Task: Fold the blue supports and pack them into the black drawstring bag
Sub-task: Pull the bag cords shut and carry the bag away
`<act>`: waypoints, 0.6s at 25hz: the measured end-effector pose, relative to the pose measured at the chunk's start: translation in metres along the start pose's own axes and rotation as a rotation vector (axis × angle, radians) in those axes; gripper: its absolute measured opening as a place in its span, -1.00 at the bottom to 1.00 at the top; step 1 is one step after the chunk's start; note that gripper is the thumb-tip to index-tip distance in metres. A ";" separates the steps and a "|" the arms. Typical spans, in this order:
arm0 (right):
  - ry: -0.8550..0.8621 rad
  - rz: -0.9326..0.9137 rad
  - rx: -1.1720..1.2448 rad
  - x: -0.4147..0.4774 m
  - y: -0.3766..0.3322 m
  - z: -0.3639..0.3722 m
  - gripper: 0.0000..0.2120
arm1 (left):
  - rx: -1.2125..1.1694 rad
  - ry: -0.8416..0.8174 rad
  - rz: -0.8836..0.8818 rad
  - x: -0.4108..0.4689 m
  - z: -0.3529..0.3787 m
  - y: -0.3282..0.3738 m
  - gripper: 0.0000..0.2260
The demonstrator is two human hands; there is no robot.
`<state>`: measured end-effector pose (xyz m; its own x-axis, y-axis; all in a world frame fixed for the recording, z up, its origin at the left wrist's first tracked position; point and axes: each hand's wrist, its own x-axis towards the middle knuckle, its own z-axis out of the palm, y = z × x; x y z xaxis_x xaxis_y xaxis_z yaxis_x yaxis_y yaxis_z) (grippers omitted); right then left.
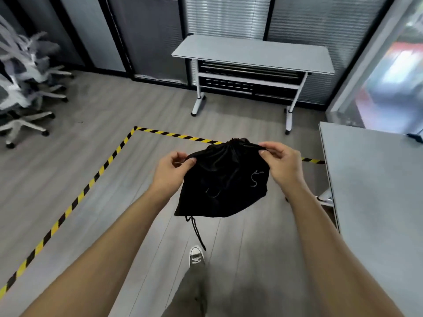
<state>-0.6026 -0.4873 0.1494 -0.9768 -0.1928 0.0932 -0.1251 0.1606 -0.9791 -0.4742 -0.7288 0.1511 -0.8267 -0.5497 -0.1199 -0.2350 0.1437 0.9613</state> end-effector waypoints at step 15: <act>-0.091 0.033 -0.019 0.489 0.008 0.150 -0.79 | 0.049 0.075 0.048 0.494 0.028 0.079 -0.96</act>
<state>-1.0549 -0.7255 0.1594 -0.9608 -0.2737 0.0436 -0.0975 0.1865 -0.9776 -0.9152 -0.9662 0.1611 -0.7977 -0.6007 -0.0533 -0.2219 0.2102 0.9522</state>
